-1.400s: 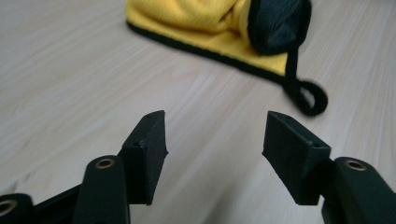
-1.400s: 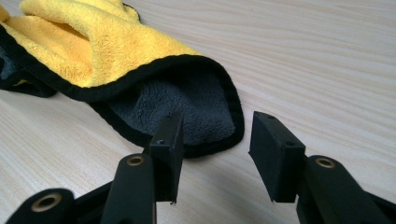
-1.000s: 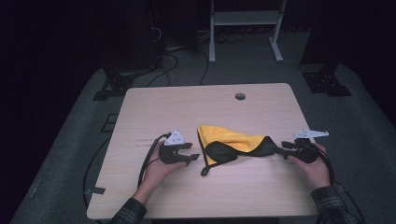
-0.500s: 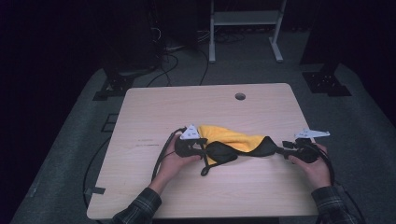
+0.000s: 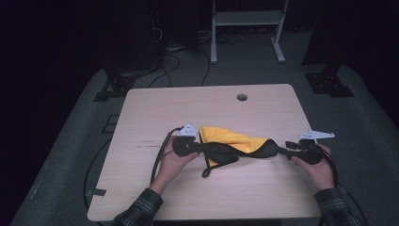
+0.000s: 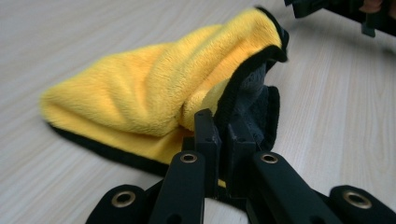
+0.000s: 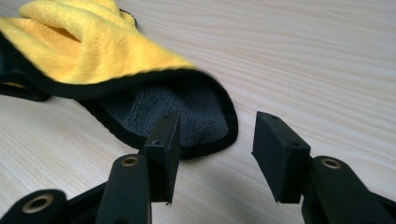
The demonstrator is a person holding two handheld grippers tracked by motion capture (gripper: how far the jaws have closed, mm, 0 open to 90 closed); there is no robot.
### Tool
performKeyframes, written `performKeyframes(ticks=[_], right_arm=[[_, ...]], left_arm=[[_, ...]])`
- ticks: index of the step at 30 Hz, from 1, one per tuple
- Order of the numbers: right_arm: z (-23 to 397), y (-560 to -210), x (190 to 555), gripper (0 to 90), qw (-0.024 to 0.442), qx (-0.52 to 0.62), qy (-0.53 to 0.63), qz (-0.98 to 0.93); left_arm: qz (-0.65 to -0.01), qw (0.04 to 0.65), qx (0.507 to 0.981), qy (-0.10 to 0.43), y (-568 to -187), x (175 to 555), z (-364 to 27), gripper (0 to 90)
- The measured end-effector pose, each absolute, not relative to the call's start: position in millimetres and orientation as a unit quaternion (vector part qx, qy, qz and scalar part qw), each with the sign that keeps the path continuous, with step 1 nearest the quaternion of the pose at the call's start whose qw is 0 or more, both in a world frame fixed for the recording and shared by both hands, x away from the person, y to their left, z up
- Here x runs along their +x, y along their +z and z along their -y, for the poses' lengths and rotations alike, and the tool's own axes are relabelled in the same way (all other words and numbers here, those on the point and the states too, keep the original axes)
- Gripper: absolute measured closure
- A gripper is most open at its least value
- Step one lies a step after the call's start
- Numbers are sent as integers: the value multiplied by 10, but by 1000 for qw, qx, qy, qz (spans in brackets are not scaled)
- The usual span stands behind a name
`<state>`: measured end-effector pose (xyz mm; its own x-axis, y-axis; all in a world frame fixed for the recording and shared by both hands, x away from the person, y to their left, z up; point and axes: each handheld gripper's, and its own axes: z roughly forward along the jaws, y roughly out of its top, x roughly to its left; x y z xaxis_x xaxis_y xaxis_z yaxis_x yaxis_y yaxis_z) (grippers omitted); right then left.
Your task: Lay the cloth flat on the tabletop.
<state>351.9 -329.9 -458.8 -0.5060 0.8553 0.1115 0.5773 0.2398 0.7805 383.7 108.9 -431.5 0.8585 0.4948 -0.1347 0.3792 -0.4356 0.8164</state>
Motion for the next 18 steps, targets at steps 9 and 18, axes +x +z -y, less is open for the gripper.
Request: performKeyframes(ticks=[9, 18], right_arm=[[3263, -4564, 3490, 499, 169, 461, 410, -768], [2892, -4603, 3346, 475, 108, 416, 431, -794]], left_arm=[[-303, 479, 819, 88, -4207, 3770, -1591, 859], [-338, 471, 810, 89, -4313, 3719, -1881, 858]])
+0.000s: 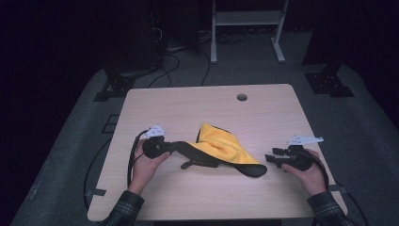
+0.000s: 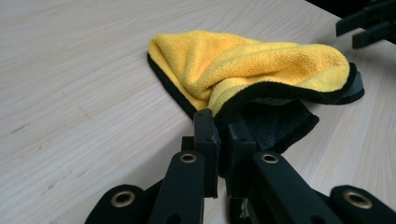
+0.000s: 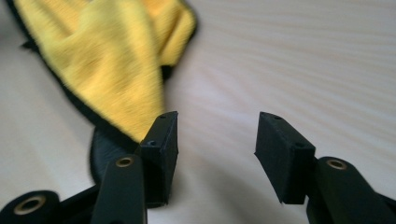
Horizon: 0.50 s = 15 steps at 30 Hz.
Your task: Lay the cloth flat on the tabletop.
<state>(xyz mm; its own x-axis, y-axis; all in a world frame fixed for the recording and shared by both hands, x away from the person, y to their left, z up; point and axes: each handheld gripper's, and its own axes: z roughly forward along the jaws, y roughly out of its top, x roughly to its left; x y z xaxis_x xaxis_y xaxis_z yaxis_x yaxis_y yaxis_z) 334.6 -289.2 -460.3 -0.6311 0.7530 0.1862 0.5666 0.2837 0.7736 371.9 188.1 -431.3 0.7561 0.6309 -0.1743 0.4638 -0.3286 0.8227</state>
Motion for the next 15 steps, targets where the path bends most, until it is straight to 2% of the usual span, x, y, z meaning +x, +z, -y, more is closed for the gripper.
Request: performKeyframes(ticks=[6, 7, 12, 15], right_arm=[[2720, -4673, 3242, 497, 84, 392, 412, -818], [2716, -4692, 3232, 539, 80, 391, 406, -822], [2684, -4754, 3231, 594, 68, 386, 391, -833], [2654, -4766, 3225, 682, 62, 380, 390, -837]], left_arm=[[-335, 472, 810, 95, -4281, 3710, -1883, 858], [-336, 472, 809, 95, -4279, 3710, -1885, 858], [-337, 475, 807, 97, -4265, 3714, -1906, 859], [-338, 476, 806, 97, -4259, 3715, -1914, 859]])
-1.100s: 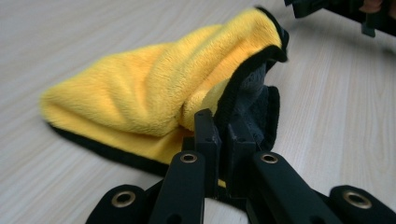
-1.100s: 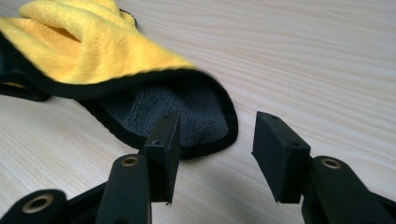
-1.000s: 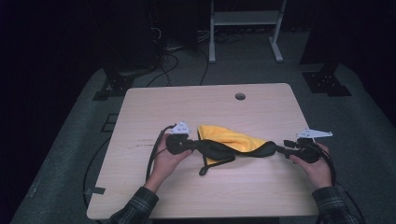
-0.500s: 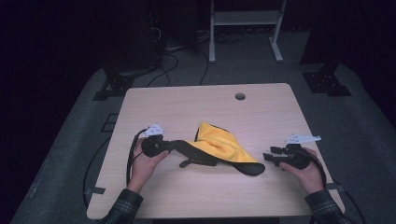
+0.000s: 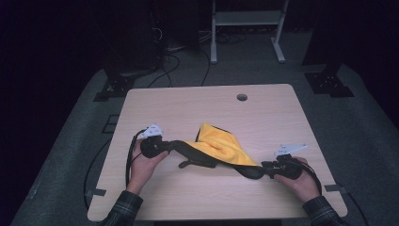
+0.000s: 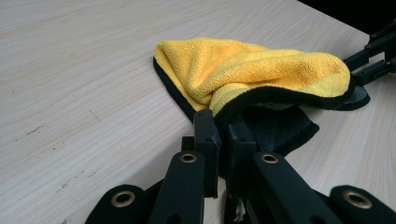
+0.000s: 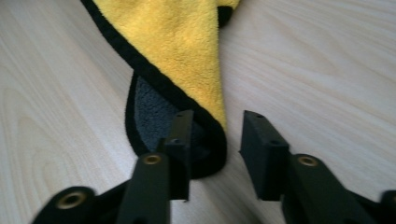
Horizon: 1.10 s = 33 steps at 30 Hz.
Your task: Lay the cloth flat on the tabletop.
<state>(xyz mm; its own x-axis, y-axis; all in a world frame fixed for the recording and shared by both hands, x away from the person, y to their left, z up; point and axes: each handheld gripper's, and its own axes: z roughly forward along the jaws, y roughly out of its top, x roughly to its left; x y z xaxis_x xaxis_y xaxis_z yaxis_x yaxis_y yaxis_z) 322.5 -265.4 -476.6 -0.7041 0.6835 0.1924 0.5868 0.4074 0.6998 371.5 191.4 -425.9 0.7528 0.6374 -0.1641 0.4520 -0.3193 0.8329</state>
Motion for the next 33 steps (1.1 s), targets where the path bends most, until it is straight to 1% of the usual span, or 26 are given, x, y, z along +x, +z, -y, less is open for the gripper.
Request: performKeyframes(ticks=[3, 5, 10, 18, 22, 23, 25, 33], right_arm=[[2626, -4770, 3213, 839, 65, 372, 385, -842], [2620, -4765, 3211, 876, 66, 371, 383, -843], [2634, -4697, 3230, 887, 87, 375, 383, -840], [2759, -4373, 3365, 888, 118, 387, 432, -806], [2787, -4139, 3454, 890, 143, 382, 458, -790], [2789, -4012, 3483, 890, 153, 377, 471, -783], [2787, -3966, 3493, 890, 158, 374, 476, -780], [2710, -3526, 3531, 890, 189, 347, 519, -758]], left_arm=[[-339, 475, 806, 98, -4261, 3718, -1922, 859], [-339, 476, 806, 97, -4252, 3715, -1931, 860], [-339, 485, 800, 98, -4193, 3707, -1952, 861], [-335, 503, 788, 115, -3996, 3731, -1979, 862], [-336, 516, 778, 127, -3851, 3768, -2006, 862], [-336, 520, 775, 129, -3820, 3771, -2017, 863], [-335, 532, 766, 137, -3733, 3770, -2049, 862], [-328, 569, 736, 163, -3387, 3710, -2176, 863]])
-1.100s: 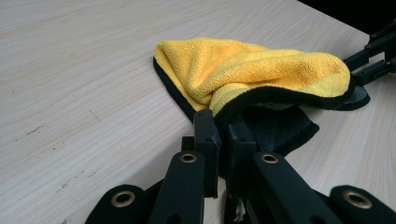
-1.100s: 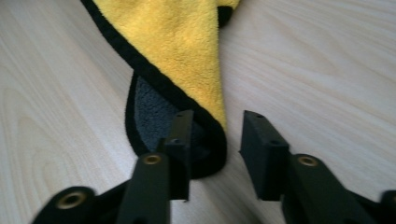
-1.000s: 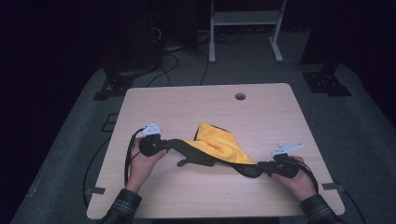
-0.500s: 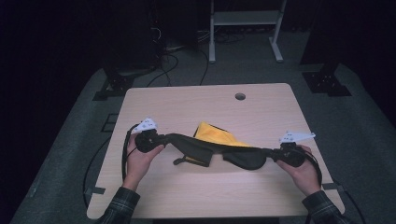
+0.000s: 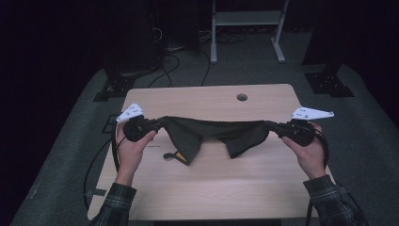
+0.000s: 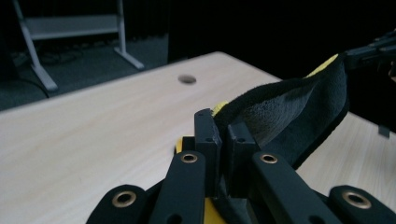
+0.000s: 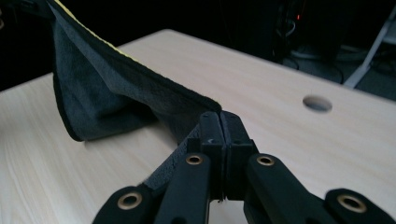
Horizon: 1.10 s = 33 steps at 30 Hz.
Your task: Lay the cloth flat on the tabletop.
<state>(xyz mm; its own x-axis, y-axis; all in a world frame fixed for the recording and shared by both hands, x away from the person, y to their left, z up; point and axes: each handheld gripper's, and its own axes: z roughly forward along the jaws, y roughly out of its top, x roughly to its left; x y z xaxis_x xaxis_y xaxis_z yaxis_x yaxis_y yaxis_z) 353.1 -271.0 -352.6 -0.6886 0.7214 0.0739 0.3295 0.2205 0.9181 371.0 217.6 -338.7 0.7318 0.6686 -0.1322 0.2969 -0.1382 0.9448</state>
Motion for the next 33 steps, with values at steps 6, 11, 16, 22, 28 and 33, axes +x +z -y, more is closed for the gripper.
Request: performKeyframes(ticks=[6, 11, 16, 22, 28, 33], right_arm=[[2664, -3225, 3472, 890, 211, 322, 544, -746], [2639, -3019, 3384, 890, 230, 303, 557, -738], [2644, -2865, 3309, 890, 245, 291, 567, -730], [2670, -2793, 3320, 890, 256, 290, 566, -728], [2688, -2836, 3555, 890, 257, 310, 553, -730], [2680, -2801, 3937, 889, 259, 334, 537, -730]], left_arm=[[-314, 597, 716, 180, -3126, 3628, -2253, 863], [-301, 612, 704, 197, -2924, 3540, -2269, 863], [-293, 620, 699, 204, -2816, 3506, -2273, 863], [-295, 618, 700, 203, -2815, 3572, -2240, 863], [-307, 609, 704, 200, -2842, 3840, -2171, 864], [-316, 605, 701, 208, -2782, 4181, -2119, 864]])
